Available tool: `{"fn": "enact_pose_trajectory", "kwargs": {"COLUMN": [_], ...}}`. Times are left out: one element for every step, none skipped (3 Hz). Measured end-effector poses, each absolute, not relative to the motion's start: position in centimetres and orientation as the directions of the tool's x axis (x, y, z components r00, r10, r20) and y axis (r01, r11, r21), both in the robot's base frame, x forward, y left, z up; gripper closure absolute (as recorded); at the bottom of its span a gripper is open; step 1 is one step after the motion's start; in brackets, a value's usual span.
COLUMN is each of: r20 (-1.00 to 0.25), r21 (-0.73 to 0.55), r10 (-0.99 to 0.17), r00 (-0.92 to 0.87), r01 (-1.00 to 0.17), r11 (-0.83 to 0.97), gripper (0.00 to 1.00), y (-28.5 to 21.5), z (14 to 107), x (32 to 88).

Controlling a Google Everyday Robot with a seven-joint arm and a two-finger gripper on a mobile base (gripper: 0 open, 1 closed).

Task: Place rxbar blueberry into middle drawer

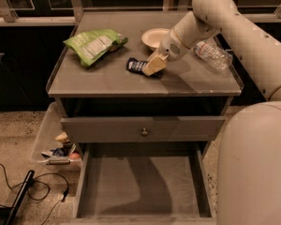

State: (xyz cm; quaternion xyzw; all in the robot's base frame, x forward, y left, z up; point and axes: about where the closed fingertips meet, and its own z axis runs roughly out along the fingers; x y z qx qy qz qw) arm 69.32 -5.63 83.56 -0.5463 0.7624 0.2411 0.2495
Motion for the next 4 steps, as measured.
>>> {"fn": "enact_pose_trajectory", "kwargs": {"r20": [-0.648,-0.681,-0.727,-0.759], "r21": [0.098,0.075,0.019,-0.028], "r10": [-0.711,-0.699,-0.673,-0.646], "r00": [-0.275,-0.22,-0.134,-0.08], "r01": [-0.955,-0.97,-0.984,-0.987], "r11": [0.281,0.232,0.175,0.155], "gripper": [1.0,1.0,1.0,1.0], "y": [-5.5,-5.8,-7.4,-10.2], "z": [83.5,84.3,85.9,87.0], "x": [69.2,66.8,61.9,56.8]}}
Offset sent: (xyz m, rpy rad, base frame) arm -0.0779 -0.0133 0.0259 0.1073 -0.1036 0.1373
